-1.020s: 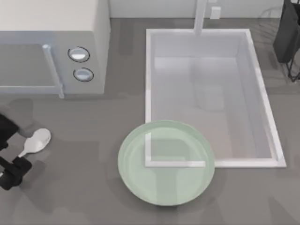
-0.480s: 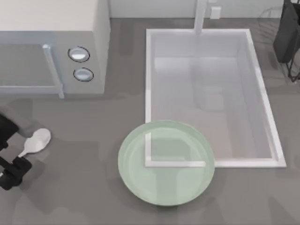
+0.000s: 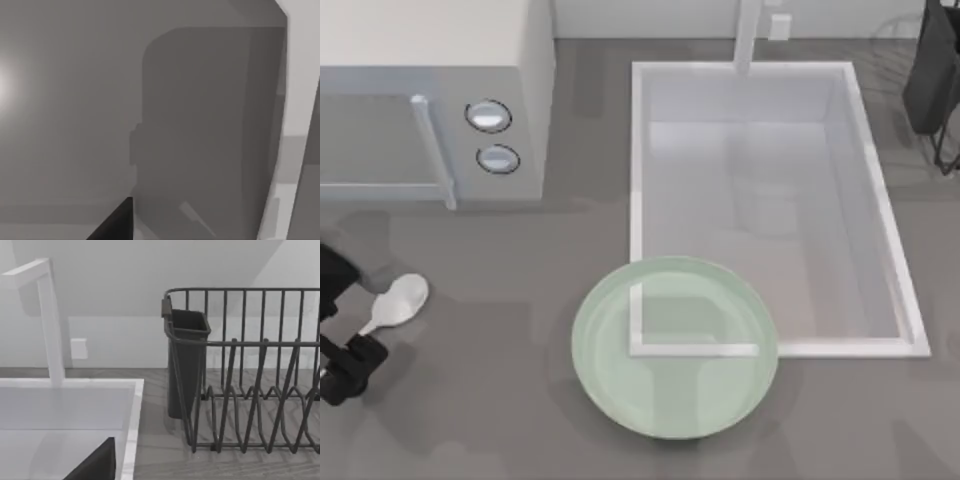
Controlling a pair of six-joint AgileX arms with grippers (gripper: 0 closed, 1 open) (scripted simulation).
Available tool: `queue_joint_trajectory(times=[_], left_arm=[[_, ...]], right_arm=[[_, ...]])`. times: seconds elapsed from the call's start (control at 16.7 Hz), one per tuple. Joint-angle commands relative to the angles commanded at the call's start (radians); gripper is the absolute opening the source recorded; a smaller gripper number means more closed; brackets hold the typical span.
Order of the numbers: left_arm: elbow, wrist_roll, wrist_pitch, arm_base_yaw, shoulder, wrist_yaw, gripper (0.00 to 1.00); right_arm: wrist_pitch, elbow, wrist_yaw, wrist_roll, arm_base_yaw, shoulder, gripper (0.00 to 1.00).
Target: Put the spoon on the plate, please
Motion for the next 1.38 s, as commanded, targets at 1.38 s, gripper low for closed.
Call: queue_joint_trajectory(times=[1.38], left_arm=[[0.295,0.023,-0.483,-0.018,-0.212,0.010,0.00]], right_arm=[[0.000,0.000,0.000,0.000,0.000,0.000,1.00]])
